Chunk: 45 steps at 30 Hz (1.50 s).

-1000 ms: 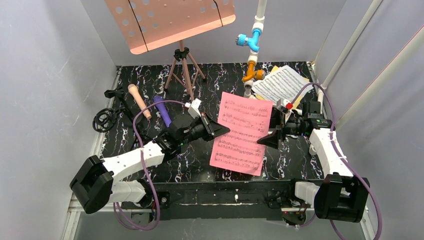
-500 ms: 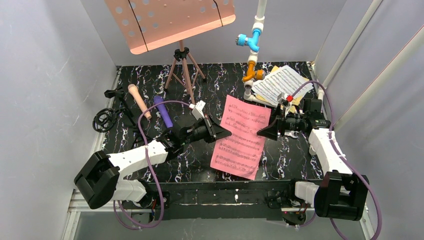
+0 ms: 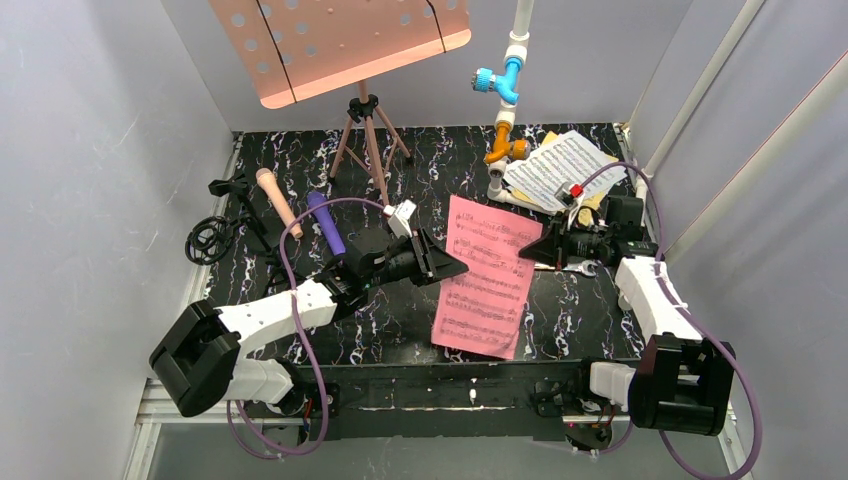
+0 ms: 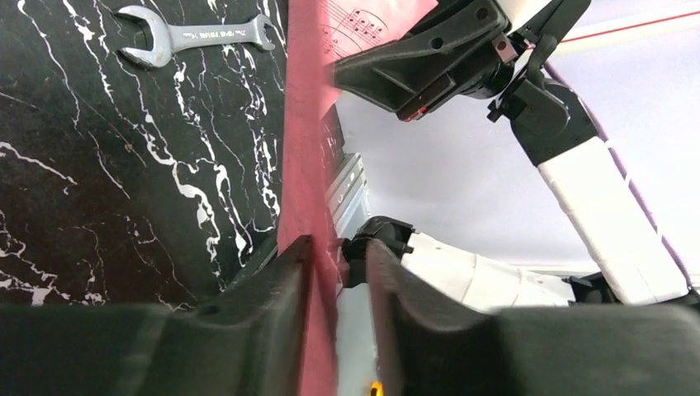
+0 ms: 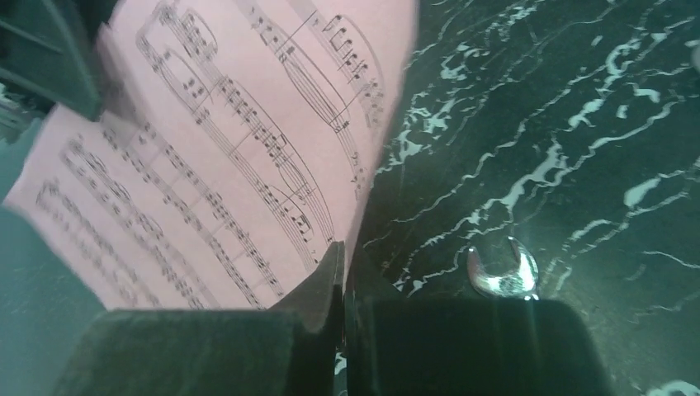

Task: Pack up the instrument practice props
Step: Place the sheet music at the center of the board.

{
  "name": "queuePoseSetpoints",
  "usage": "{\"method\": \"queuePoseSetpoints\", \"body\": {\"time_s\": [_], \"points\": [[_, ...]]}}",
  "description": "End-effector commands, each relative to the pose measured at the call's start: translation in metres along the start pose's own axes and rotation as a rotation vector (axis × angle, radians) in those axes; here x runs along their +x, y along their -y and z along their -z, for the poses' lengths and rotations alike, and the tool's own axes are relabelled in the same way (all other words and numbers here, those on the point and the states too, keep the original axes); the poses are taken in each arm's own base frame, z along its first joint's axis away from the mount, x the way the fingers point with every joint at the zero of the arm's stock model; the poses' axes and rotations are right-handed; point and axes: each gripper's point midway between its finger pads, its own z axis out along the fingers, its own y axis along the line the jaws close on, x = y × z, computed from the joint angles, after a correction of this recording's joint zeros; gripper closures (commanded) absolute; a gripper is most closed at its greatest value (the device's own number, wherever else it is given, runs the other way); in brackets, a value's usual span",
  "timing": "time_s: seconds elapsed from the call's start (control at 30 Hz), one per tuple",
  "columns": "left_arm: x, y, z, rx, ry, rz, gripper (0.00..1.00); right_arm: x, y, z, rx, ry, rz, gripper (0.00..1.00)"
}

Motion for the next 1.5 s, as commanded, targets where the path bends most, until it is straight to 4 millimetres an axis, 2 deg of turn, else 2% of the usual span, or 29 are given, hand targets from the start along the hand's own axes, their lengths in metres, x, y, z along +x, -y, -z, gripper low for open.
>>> {"method": "queuePoseSetpoints", "body": {"time_s": [0.0, 0.2, 0.23, 0.27, 0.37, 0.5, 0.6, 0.8, 0.97, 1.1, 1.27, 1.47], "points": [[-0.002, 0.017, 0.001, 0.057, -0.002, -0.051, 0.63, -0.018, 0.019, 0.012, 0.114, -0.002, 0.067, 0.99], [-0.004, 0.017, 0.016, 0.069, 0.039, -0.154, 0.19, -0.021, 0.052, 0.039, 0.331, -0.042, 0.09, 0.99], [-0.005, 0.016, 0.021, 0.069, 0.057, -0.174, 0.07, -0.022, 0.058, 0.043, 0.372, -0.053, 0.095, 0.99], [-0.006, 0.015, 0.026, 0.067, 0.074, -0.197, 0.03, -0.024, 0.061, 0.047, 0.398, -0.055, 0.102, 0.99], [-0.012, 0.017, 0.043, 0.072, 0.14, -0.264, 0.02, -0.03, 0.072, 0.056, 0.482, -0.069, 0.12, 0.99], [-0.017, 0.031, 0.069, 0.116, 0.206, -0.379, 0.02, -0.046, 0.085, 0.064, 0.553, -0.066, 0.13, 0.99], [-0.018, 0.037, 0.087, 0.142, 0.248, -0.451, 0.02, -0.064, 0.096, 0.074, 0.623, -0.055, 0.14, 0.99], [-0.018, 0.031, 0.112, 0.134, 0.317, -0.486, 0.02, -0.106, 0.115, 0.095, 0.785, 0.006, 0.139, 0.99], [-0.017, 0.032, 0.123, 0.142, 0.339, -0.504, 0.02, -0.137, 0.136, 0.112, 0.917, 0.074, 0.13, 0.99], [-0.016, 0.031, 0.127, 0.137, 0.34, -0.508, 0.02, -0.153, 0.155, 0.121, 0.993, 0.105, 0.131, 0.99], [-0.015, 0.03, 0.129, 0.134, 0.339, -0.503, 0.02, -0.167, 0.171, 0.115, 1.045, 0.115, 0.125, 0.99], [-0.015, 0.031, 0.13, 0.128, 0.339, -0.503, 0.02, -0.173, 0.189, 0.108, 1.198, 0.115, 0.135, 0.99]]}}
